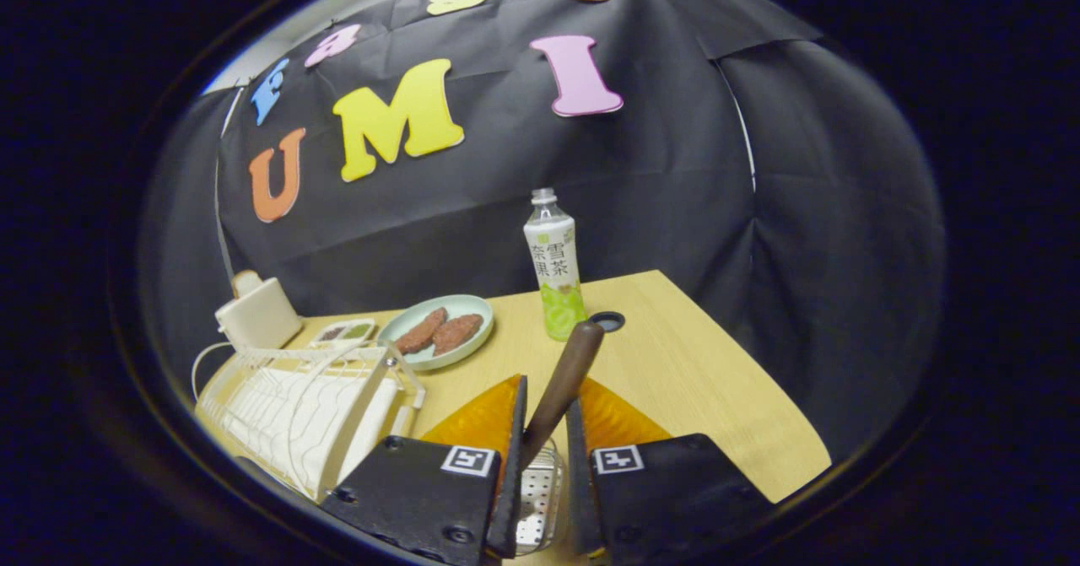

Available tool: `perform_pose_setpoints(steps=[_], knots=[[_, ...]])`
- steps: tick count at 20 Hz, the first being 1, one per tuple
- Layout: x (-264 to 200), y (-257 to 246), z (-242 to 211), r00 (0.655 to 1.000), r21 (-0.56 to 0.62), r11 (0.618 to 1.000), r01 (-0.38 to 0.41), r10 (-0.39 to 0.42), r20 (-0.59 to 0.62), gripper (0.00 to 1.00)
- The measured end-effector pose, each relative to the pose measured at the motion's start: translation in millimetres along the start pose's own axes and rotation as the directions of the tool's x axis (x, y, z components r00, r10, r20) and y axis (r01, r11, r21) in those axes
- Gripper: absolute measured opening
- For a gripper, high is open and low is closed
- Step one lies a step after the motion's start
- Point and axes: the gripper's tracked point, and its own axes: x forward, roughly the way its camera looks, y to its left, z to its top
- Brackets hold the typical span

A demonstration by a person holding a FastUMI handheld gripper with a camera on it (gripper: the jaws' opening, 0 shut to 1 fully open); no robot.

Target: Take the plate from the dish rack, then take the spoon from the basket and place it into the plate.

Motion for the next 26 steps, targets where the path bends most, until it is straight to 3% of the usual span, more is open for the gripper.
perform_pose_setpoints(steps=[2,4,8,15,20,26], knots=[[-4,-7,9,0.997,-0.036,0.997,0.070,-0.069,0.040,0.20],[-16,3,18,0.995,-0.046,0.996,0.076,-0.073,0.066,0.17],[-40,16,41,0.986,-0.090,0.989,0.118,-0.106,0.130,0.16],[-120,73,81,0.968,-0.171,0.978,0.117,-0.074,0.238,0.15],[-184,123,75,0.961,-0.189,0.977,0.095,-0.040,0.274,0.15],[-239,183,16,0.960,-0.194,0.977,0.087,-0.031,0.277,0.15]])
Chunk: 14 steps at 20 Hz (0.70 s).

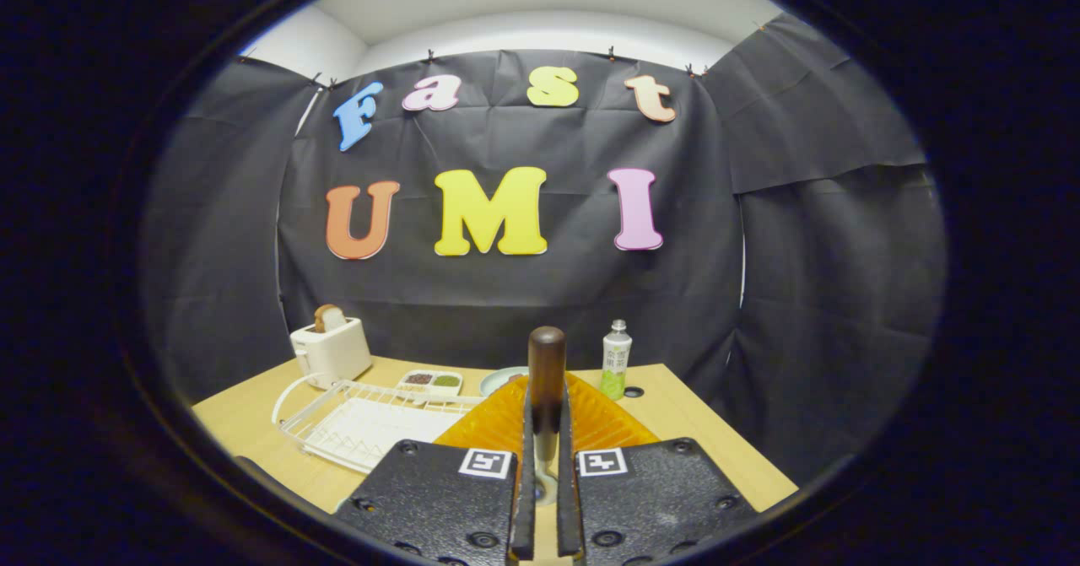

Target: Take the plate from the dish rack, then take the spoon from the basket and place it into the plate.

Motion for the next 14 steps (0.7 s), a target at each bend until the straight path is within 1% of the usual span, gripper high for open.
perform_pose_setpoints(steps=[2,5,7,10,14], knots=[[-18,28,-14,1.000,-0.011,1.000,-0.022,0.022,0.004,0.15],[-40,70,-42,0.997,0.014,0.997,-0.080,0.080,-0.013,0.15],[-49,85,-58,0.997,0.034,0.996,-0.078,0.079,-0.016,0.15],[-50,103,-89,0.999,0.062,0.997,-0.050,0.050,-0.008,0.15],[-47,133,-134,0.994,0.098,0.993,-0.060,0.069,-0.083,0.16]])
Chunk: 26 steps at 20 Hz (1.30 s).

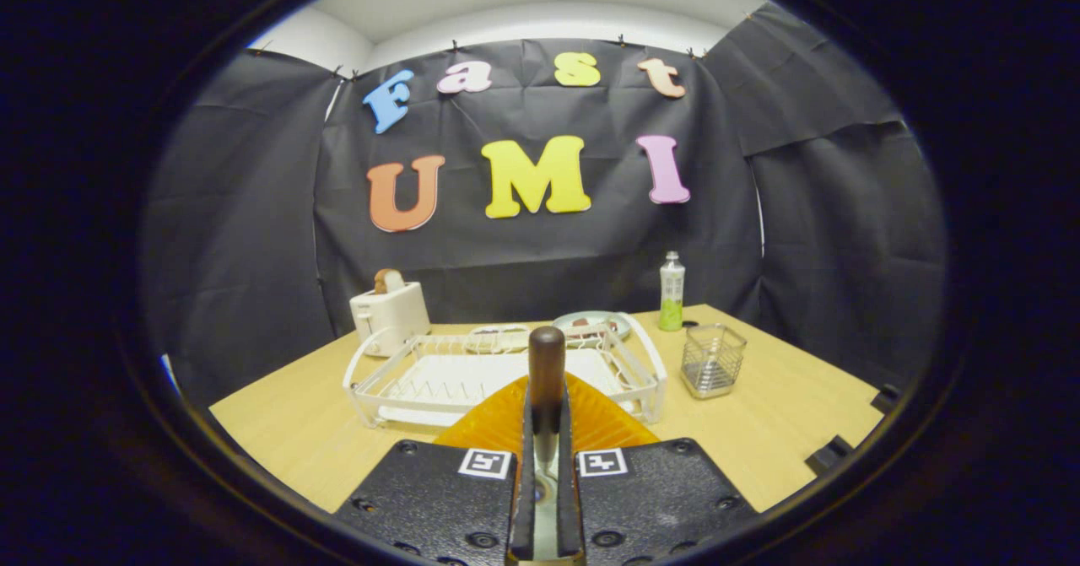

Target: Take the plate from the dish rack, then take the spoon from the basket and place it into the plate.

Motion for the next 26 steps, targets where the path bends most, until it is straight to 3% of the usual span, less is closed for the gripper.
perform_pose_setpoints(steps=[4,11,13,14,20,21,26], knots=[[0,9,-18,0.999,0.030,0.999,-0.022,0.023,-0.044,0.17],[1,-2,-18,0.999,-0.093,0.995,0.045,-0.042,0.034,0.20],[-5,-2,-12,0.997,-0.122,0.991,0.054,-0.048,0.058,0.29],[-8,-3,-10,0.996,-0.138,0.988,0.063,-0.053,0.074,0.45],[-28,-7,6,0.987,-0.213,0.971,0.111,-0.082,0.140,0.95],[-34,-9,10,0.987,-0.207,0.972,0.108,-0.080,0.142,1.00],[-62,-11,33,0.987,-0.166,0.983,0.084,-0.059,0.150,1.00]])
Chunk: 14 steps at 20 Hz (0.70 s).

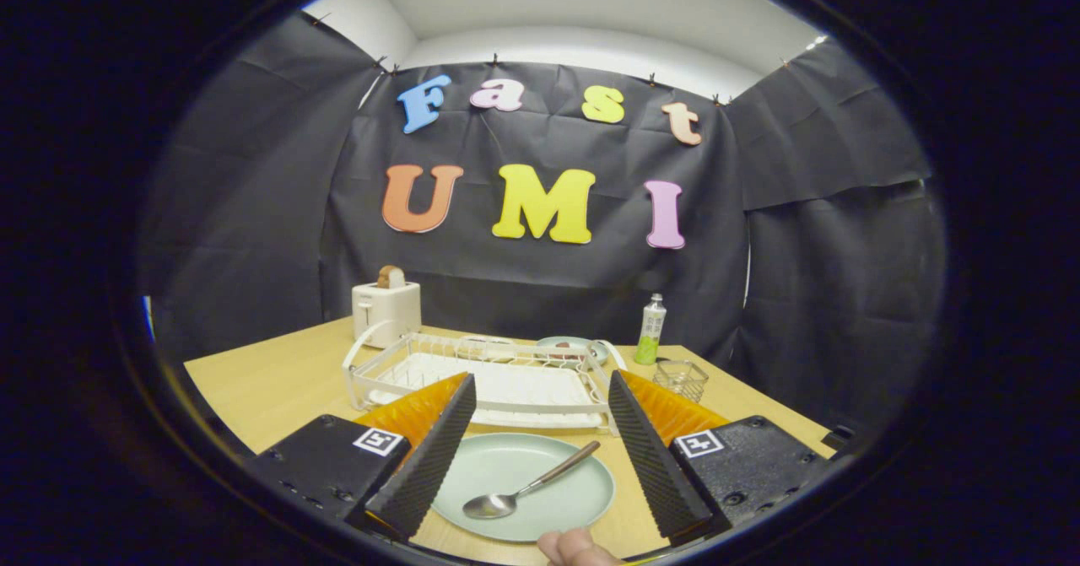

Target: Take the plate from the dish rack, then take the spoon from the basket and place it into the plate.

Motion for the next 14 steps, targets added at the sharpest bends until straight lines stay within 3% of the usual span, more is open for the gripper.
perform_pose_setpoints(steps=[14], knots=[[-64,-27,52,0.998,0.036,0.999,-0.031,0.029,0.061,1.00]])
